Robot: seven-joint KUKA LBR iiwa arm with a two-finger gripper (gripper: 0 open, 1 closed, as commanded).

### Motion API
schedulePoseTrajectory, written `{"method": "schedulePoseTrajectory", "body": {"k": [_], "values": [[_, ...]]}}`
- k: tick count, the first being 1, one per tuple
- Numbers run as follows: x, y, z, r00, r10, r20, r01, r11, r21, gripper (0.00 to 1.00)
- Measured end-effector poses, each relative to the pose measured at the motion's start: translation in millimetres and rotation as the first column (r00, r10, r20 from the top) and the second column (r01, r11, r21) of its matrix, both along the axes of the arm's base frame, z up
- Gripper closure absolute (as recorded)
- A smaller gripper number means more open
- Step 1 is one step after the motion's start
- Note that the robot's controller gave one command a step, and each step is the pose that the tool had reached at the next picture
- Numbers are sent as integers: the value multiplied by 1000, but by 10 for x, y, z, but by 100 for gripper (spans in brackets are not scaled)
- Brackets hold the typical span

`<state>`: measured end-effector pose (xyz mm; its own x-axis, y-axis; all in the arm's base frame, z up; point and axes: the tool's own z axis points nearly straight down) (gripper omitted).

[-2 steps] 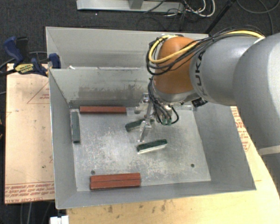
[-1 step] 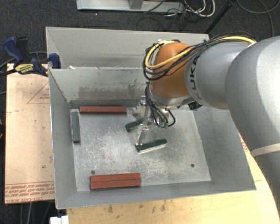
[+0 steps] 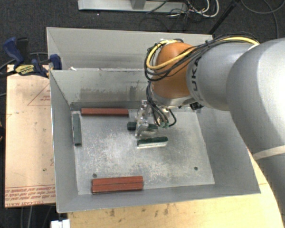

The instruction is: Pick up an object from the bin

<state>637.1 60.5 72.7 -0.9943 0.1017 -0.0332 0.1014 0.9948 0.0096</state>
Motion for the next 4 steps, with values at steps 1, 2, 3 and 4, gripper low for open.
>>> {"method": "schedulePoseTrajectory", "body": {"k": [1, 2, 3, 4], "values": [[-3, 0, 5, 1000, -3, 1, 3, 1000, 0, 100], [-6, 1, 37, 1000, -4, -2, 4, 1000, 0, 100], [-34, -2, 177, 1000, -3, -17, 3, 1000, -3, 100], [-53, -4, 331, 1000, -3, -30, 2, 1000, -4, 100]]}}
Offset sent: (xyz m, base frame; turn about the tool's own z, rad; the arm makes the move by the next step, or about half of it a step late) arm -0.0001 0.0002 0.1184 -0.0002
